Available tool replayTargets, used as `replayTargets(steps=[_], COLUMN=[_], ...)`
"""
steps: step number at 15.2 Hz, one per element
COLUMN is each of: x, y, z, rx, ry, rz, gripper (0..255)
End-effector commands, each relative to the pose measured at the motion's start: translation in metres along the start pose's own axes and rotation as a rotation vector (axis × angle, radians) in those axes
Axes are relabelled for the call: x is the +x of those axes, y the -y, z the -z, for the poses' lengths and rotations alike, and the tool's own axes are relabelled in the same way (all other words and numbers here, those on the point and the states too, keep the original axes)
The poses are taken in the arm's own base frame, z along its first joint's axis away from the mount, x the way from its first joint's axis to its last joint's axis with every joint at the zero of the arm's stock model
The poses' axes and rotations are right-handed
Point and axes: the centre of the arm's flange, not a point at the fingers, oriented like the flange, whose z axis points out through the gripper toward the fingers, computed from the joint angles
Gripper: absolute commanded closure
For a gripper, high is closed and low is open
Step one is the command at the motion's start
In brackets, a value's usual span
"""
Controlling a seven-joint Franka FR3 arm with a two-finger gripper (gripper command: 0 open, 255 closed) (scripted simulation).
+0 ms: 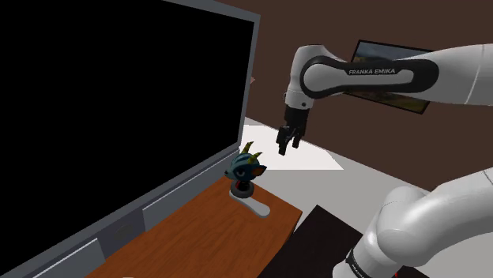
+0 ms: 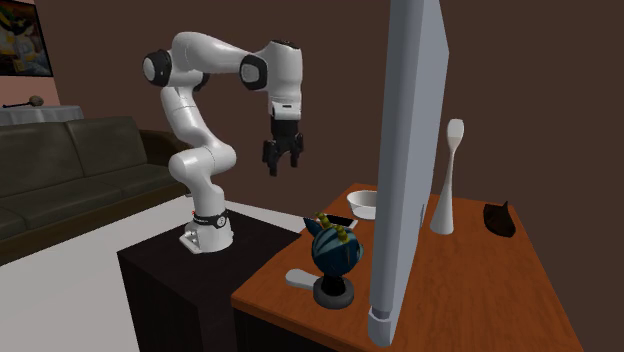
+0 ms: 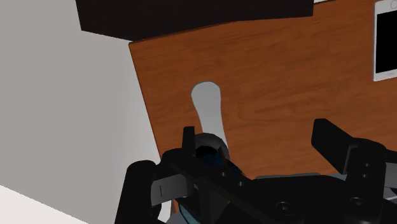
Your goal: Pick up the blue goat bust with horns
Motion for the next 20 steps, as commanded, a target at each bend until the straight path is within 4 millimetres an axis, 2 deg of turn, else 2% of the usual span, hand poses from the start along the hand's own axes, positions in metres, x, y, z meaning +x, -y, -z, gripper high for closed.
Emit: replayTargets(steps=[1, 10, 18, 20], x=[0.02, 0.109, 0.115, 0.115], y=[-0.003, -0.006, -0.008, -0.008], z=[-0.018, -0.1, -0.142, -0.142], rx=[-0.006, -0.029, -0.03, -0.03], ry=[0.005, 0.032, 0.032, 0.032], rz=[0.005, 0.023, 0.024, 0.024], gripper=[0, 0, 0, 0])
